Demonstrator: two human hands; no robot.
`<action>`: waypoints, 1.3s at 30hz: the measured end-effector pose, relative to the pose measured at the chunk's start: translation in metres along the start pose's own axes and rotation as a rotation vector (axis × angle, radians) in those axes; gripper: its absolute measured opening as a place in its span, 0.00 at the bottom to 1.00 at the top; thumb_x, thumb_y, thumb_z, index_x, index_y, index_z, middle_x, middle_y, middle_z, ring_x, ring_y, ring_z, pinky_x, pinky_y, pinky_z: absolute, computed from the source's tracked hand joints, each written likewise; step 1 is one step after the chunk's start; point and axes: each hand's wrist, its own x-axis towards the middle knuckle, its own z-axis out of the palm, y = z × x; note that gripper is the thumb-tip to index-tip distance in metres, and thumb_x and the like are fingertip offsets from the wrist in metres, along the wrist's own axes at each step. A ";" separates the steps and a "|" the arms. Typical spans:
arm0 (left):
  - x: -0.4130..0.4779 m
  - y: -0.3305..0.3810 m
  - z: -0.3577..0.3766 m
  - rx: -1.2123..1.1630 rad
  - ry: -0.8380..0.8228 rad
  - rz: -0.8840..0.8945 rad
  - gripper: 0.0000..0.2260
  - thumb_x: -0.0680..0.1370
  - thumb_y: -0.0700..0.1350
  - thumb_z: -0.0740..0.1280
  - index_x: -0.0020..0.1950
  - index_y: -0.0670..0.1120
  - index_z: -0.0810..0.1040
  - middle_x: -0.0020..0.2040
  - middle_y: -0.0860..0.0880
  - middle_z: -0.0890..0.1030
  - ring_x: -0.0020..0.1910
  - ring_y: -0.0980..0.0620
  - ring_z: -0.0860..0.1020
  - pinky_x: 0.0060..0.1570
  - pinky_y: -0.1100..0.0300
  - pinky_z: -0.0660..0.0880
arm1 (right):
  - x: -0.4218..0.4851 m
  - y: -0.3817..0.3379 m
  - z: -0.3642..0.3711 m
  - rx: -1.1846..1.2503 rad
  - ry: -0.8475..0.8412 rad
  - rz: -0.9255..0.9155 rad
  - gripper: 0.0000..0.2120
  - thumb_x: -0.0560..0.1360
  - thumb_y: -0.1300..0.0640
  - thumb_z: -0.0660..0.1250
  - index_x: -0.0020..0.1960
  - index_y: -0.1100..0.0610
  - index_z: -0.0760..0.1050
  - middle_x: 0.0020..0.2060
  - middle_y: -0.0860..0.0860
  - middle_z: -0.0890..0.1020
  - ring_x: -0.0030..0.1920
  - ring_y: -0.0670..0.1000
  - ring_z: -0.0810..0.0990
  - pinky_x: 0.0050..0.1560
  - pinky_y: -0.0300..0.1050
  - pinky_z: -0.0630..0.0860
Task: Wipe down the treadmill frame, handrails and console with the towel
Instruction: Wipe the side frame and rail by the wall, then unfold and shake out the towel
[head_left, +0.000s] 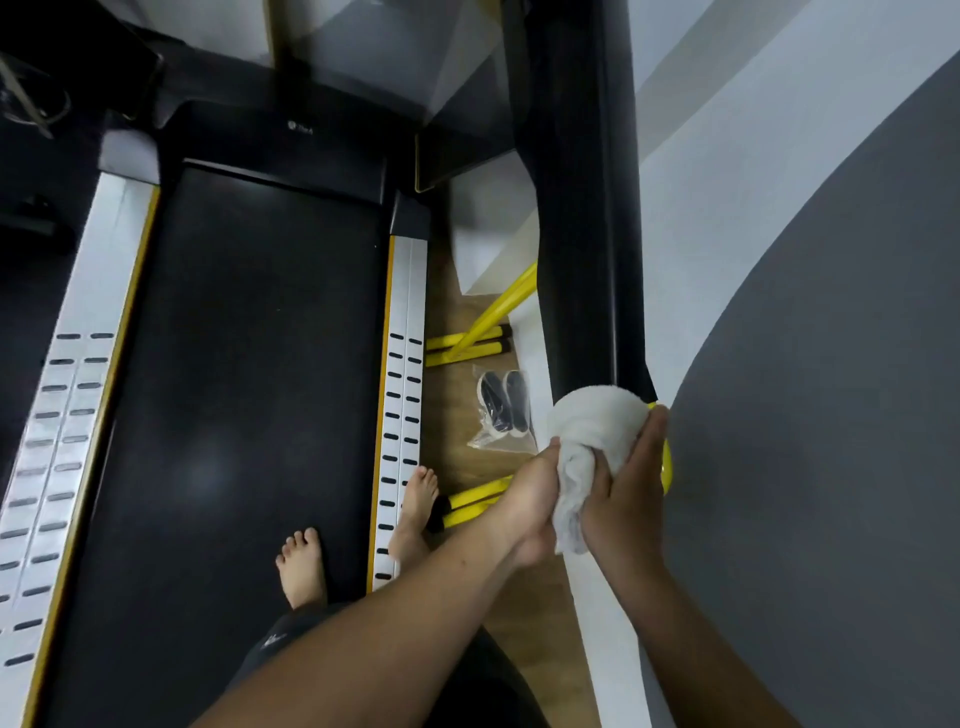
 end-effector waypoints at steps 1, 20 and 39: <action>-0.002 0.001 0.000 0.034 -0.010 0.026 0.22 0.85 0.55 0.54 0.70 0.41 0.71 0.69 0.40 0.75 0.68 0.40 0.74 0.63 0.49 0.74 | 0.003 0.001 -0.005 0.065 -0.015 0.019 0.41 0.75 0.39 0.60 0.79 0.52 0.44 0.78 0.51 0.56 0.76 0.51 0.59 0.75 0.45 0.57; 0.050 0.149 0.061 0.774 0.294 0.660 0.29 0.77 0.61 0.60 0.75 0.53 0.60 0.74 0.37 0.64 0.74 0.37 0.64 0.72 0.40 0.65 | 0.112 -0.016 -0.028 0.466 -0.241 -0.031 0.20 0.82 0.48 0.54 0.74 0.45 0.61 0.64 0.44 0.74 0.65 0.45 0.72 0.63 0.42 0.69; -0.085 0.367 0.073 0.851 0.348 0.932 0.28 0.74 0.40 0.73 0.72 0.52 0.70 0.64 0.48 0.78 0.60 0.47 0.79 0.58 0.48 0.79 | 0.264 -0.209 -0.125 0.614 -0.818 -0.376 0.27 0.60 0.45 0.79 0.56 0.55 0.79 0.50 0.51 0.85 0.53 0.52 0.84 0.61 0.56 0.76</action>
